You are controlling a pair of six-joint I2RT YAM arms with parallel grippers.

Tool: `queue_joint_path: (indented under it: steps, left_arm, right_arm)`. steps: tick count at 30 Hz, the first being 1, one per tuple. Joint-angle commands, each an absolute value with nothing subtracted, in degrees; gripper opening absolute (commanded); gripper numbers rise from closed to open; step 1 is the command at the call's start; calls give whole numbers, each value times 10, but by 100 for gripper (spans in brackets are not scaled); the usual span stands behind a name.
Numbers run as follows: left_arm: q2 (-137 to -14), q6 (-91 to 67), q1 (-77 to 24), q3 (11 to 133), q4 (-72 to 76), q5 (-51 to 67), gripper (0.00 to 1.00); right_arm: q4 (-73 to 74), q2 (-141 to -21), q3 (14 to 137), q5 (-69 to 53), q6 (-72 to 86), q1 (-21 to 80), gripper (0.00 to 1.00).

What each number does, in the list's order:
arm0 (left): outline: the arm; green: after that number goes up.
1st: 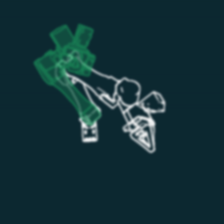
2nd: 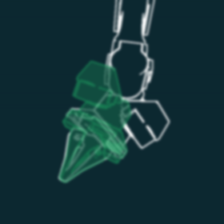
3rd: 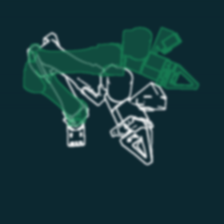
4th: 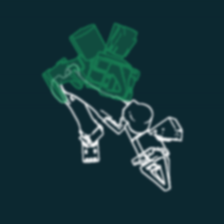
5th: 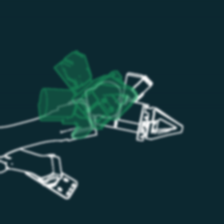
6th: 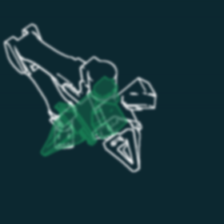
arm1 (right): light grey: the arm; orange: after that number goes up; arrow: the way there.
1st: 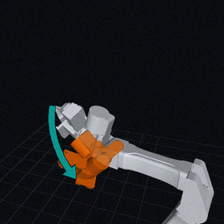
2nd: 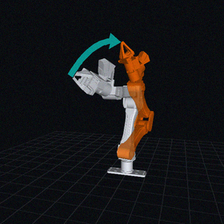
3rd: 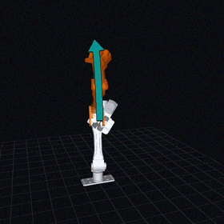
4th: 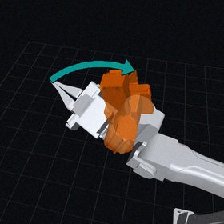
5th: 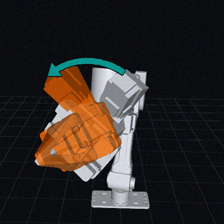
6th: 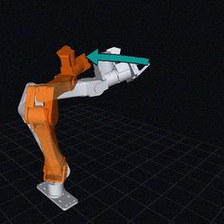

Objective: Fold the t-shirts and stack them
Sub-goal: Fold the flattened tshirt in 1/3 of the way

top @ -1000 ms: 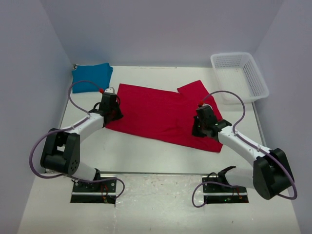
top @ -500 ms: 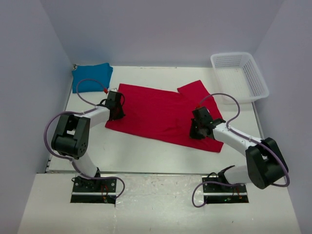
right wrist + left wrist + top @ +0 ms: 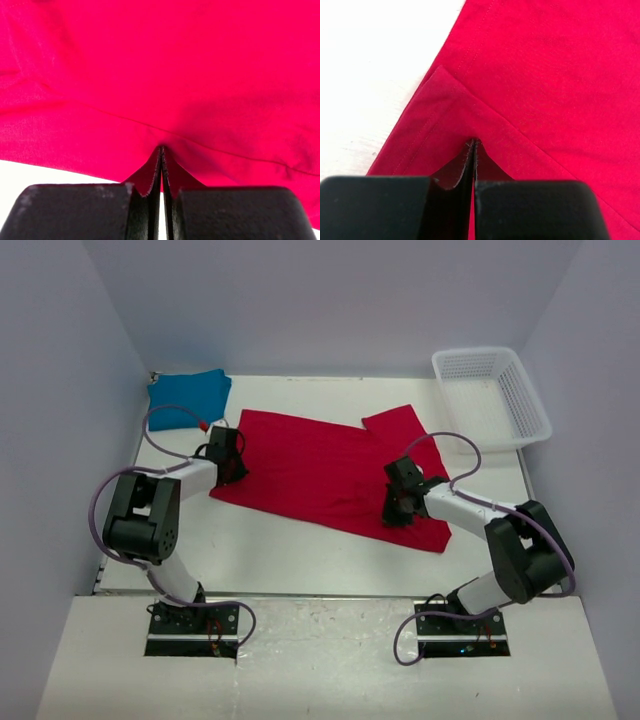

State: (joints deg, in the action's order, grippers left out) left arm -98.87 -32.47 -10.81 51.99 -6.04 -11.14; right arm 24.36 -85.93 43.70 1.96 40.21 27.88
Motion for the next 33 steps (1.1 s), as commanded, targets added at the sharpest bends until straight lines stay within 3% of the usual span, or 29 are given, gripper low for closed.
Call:
queue_joint_path:
  steps: [1,19,33]
  left_arm:
    - [-984,-339,-90,478,-99,-134,0]
    - [-867,-468,-74,390,-229,-206,0]
    - [-807,-522,-48,332,-307,-153,0]
  right_arm:
    - [258,-870,447,29,428,284,0]
    - [241,-808,347,4,519,371,0]
    - [253,-739,273,18,585,445,0]
